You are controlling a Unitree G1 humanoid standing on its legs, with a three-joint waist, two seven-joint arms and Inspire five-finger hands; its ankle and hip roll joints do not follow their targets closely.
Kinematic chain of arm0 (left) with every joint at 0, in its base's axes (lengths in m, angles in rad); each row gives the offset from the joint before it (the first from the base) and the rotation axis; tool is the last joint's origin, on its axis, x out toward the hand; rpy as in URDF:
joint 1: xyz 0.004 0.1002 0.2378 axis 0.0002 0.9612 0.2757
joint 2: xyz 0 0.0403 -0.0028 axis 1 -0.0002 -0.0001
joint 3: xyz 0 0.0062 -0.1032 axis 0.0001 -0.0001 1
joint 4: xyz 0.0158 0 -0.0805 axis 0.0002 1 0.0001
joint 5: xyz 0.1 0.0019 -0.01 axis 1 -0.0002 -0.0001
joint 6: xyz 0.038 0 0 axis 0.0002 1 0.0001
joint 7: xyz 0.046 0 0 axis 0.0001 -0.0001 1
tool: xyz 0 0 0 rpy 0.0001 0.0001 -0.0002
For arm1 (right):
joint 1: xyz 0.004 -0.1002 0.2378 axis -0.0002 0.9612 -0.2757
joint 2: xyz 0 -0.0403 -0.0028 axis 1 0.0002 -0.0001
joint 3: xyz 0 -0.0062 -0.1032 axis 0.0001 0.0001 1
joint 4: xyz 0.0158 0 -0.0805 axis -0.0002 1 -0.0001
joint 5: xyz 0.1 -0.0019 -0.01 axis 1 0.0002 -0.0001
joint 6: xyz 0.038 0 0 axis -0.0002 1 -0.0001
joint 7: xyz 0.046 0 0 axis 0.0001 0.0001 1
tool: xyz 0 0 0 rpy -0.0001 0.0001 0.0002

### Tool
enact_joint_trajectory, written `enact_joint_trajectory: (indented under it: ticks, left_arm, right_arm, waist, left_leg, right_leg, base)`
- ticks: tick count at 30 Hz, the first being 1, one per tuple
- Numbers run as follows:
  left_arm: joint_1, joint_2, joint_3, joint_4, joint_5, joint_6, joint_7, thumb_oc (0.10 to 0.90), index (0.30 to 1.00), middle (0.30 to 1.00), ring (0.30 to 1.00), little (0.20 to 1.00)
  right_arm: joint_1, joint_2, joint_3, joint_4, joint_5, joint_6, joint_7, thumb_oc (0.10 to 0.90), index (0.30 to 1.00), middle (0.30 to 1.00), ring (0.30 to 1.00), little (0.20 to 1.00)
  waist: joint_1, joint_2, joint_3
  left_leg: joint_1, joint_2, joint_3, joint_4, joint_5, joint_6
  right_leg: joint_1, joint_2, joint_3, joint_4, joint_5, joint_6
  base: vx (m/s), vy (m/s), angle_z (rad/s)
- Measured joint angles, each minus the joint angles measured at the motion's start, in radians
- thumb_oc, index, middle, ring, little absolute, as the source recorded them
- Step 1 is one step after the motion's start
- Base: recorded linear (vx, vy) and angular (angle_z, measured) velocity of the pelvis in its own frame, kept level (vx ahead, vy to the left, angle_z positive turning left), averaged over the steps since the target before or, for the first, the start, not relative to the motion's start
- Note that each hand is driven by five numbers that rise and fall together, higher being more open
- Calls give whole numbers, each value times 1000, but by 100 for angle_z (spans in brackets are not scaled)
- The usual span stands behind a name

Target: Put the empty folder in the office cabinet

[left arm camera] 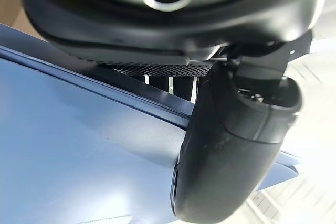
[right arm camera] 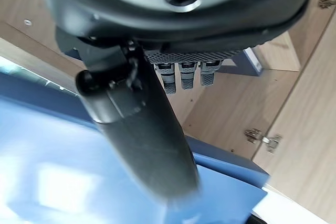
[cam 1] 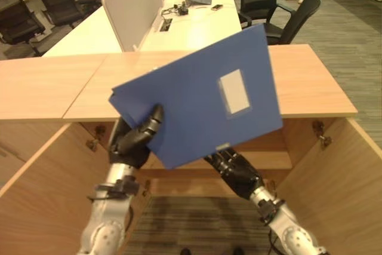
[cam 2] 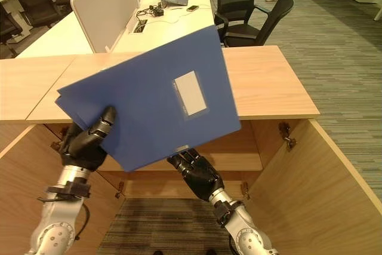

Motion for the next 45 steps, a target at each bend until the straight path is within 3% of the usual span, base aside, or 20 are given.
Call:
enact_joint_trajectory:
  ticks: [4,14,21,31,34,45]
  left_arm:
    - [0,-4,55,0,6,-12,1,400,300,300,300,300]
    - [0,-15,44,0,31,-24,3,400,300,300,300,300]
    - [-7,-88,-23,0,30,-35,11,400,300,300,300,300]
    - [-8,-102,-48,0,30,-37,13,400,300,300,300,300]
    - [-9,-173,-84,9,26,-62,29,400,300,300,300,300]
    - [-12,-207,-146,48,-15,-70,28,400,300,300,300,300]
  right_arm:
    - [-2,4,-30,0,0,0,9,800,900,900,900,900]
    - [-9,33,-29,-2,0,0,10,800,900,900,900,900]
    - [-60,44,-9,-84,2,-16,8,800,900,900,900,900]
    - [-63,50,5,-84,1,-25,-6,800,900,900,900,900]
    - [-101,78,18,-80,2,-48,-40,800,900,900,900,900]
    - [-138,83,10,-80,2,-89,-99,800,900,900,900,900]
  waist:
    - [5,-3,-1]
    - [5,-3,-1]
    - [4,-2,-1]
    - [4,-2,-1]
    - [5,-4,-2]
    - [9,-4,-2]
  left_leg:
    - [0,0,-2,0,0,0]
    - [-1,0,-2,0,0,0]
    - [-3,-1,-2,0,0,0]
    - [-3,0,-2,0,0,0]
    - [-2,-1,-2,0,0,0]
    - [-2,-1,-4,0,1,1]
  right_leg:
    - [1,0,-2,0,0,0]
    - [1,0,-2,0,0,-1]
    - [-2,0,-2,5,1,-2]
    - [-2,0,-1,7,5,-8]
    - [-1,0,-2,7,6,-8]
    - [1,0,-3,7,7,-9]
  base:
    - [0,0,0]
    - [0,0,0]
    - [0,0,0]
    - [0,0,0]
    - [0,0,0]
    - [0,0,0]
